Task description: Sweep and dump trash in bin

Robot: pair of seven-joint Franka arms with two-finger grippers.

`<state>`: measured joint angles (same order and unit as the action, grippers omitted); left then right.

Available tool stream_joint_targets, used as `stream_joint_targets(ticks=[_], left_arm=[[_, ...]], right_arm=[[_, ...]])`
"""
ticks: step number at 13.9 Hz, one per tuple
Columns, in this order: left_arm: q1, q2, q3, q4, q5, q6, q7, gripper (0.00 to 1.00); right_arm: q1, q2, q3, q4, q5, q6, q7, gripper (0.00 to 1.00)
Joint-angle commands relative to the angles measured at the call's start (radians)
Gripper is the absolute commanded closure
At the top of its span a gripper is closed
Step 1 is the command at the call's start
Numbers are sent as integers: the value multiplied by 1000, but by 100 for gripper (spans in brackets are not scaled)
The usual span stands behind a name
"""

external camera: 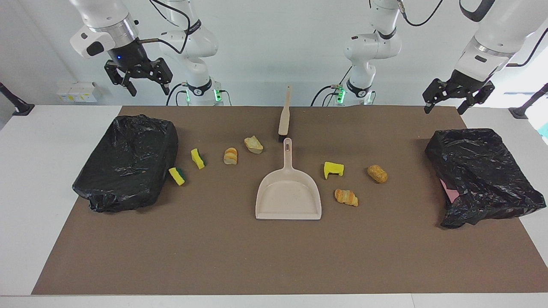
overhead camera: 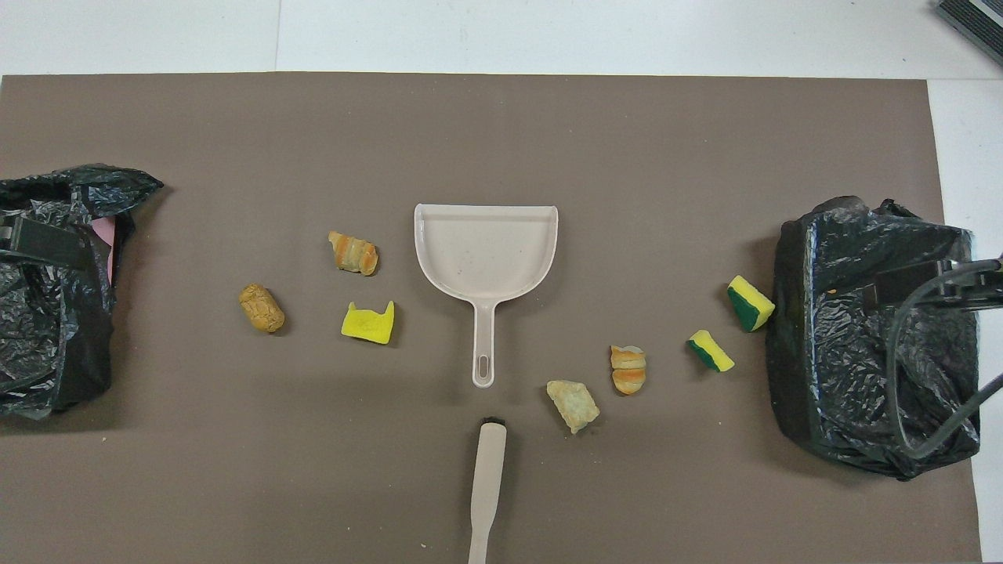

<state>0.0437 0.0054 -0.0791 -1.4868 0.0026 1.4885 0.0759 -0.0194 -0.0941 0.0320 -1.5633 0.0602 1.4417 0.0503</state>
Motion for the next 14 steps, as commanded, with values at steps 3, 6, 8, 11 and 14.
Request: stream_joint_targets(ticks=[3,6,8,11,14], left_arm=[[4,-28,-1,-27,3,-22,15,0],[-5,-28,-2,-30,3,-19,19,0],[-7,-31,-2,-36,3,-17,22,0],[-13,-34,-4,-47,3,-13,86,0],[-16,-65,-10,-113,2,-7,122,0]], right_arm=[[-8,2,3,12,18,-26,13,0],[-8,1,3,11,20,-38,11,0],[-8,-1,3,11,20,-38,11,0],[-8,-1,3,11,20,-38,11,0],[-8,-1,3,11,20,-38,11,0]])
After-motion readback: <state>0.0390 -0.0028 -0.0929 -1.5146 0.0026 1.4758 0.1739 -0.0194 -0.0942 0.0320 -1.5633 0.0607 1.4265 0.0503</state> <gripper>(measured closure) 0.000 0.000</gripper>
